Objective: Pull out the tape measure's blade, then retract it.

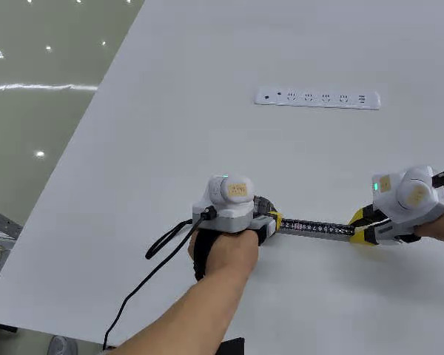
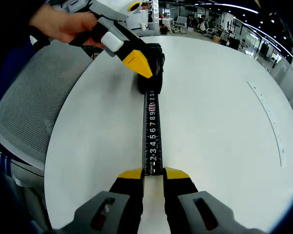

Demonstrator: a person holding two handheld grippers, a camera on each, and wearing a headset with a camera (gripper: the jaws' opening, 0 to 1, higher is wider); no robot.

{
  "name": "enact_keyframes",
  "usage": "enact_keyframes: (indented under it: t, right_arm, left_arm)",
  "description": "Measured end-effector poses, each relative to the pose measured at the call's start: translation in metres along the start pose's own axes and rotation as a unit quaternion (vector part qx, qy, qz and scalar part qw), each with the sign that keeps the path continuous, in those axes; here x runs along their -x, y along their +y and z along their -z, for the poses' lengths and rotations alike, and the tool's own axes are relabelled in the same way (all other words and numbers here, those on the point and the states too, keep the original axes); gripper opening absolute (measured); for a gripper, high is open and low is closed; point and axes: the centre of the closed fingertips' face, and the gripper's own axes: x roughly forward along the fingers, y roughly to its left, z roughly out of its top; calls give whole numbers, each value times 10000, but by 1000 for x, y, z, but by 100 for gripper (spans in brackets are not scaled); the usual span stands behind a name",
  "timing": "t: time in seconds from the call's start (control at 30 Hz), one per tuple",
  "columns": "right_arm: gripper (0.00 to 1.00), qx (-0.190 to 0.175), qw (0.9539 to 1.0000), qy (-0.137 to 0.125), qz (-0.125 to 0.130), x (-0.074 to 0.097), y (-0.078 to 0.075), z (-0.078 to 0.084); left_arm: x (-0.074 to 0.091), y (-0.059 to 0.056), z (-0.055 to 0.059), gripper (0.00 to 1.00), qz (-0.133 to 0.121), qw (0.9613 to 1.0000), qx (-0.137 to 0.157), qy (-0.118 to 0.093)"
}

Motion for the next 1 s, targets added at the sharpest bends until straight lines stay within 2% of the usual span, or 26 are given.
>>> enact_keyframes:
  t: [1.0]
  right_arm:
    - [11,73,9998,-173,-97,-18,-3,-28]
  left_arm:
    - [0,1,1,57,41,10000,35,9]
